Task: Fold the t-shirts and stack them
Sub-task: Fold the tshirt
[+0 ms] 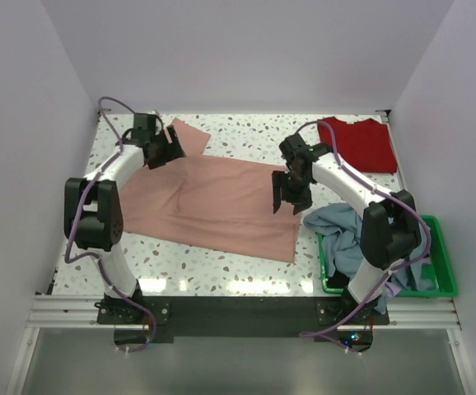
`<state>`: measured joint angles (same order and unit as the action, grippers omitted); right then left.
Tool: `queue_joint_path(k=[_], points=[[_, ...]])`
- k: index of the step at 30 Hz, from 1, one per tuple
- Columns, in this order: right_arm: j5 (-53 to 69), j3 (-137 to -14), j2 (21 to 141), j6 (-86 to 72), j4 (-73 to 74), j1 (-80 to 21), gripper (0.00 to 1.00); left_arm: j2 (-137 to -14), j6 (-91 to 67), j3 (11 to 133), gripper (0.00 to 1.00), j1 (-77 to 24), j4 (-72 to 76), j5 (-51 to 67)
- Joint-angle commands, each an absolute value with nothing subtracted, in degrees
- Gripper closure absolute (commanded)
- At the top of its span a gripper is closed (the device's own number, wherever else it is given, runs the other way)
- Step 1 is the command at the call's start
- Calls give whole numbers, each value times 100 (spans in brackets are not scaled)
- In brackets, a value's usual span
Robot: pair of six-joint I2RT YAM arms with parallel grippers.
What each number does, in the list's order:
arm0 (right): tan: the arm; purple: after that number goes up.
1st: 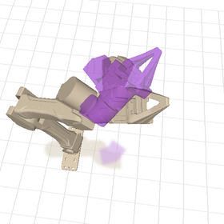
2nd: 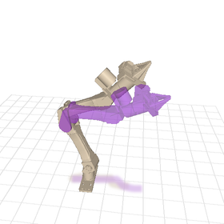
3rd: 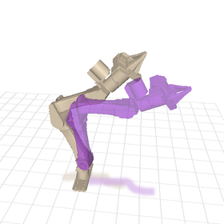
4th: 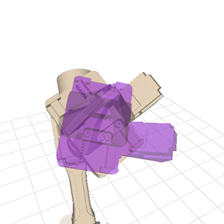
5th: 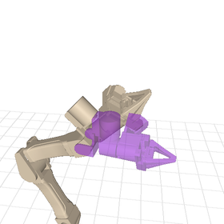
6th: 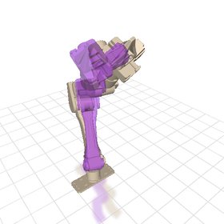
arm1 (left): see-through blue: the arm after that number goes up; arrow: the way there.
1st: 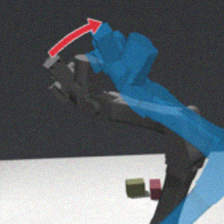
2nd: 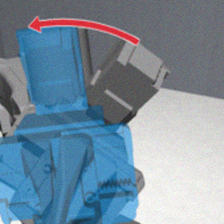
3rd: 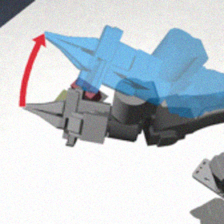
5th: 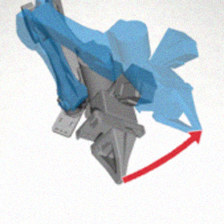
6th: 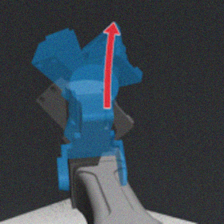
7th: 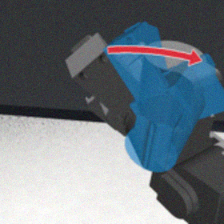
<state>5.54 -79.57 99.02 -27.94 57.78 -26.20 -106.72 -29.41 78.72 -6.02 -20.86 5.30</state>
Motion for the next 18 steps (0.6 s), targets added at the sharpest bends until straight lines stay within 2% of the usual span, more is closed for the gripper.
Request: queue_joint_path(k=[1, 7, 18], points=[[615, -8244, 10177, -2619, 5441, -2602, 36, -10310, -3015, 7586, 19, -1, -1811, 728], [817, -8402, 10757, -2531, 5098, -2602, 36, -10187, -2725, 6777, 11, 676, -1635, 756], [1011, -7973, 11232, -2584, 4676, -2619, 37, -10108, -2540, 5731, 9, 1283, -1398, 782]])
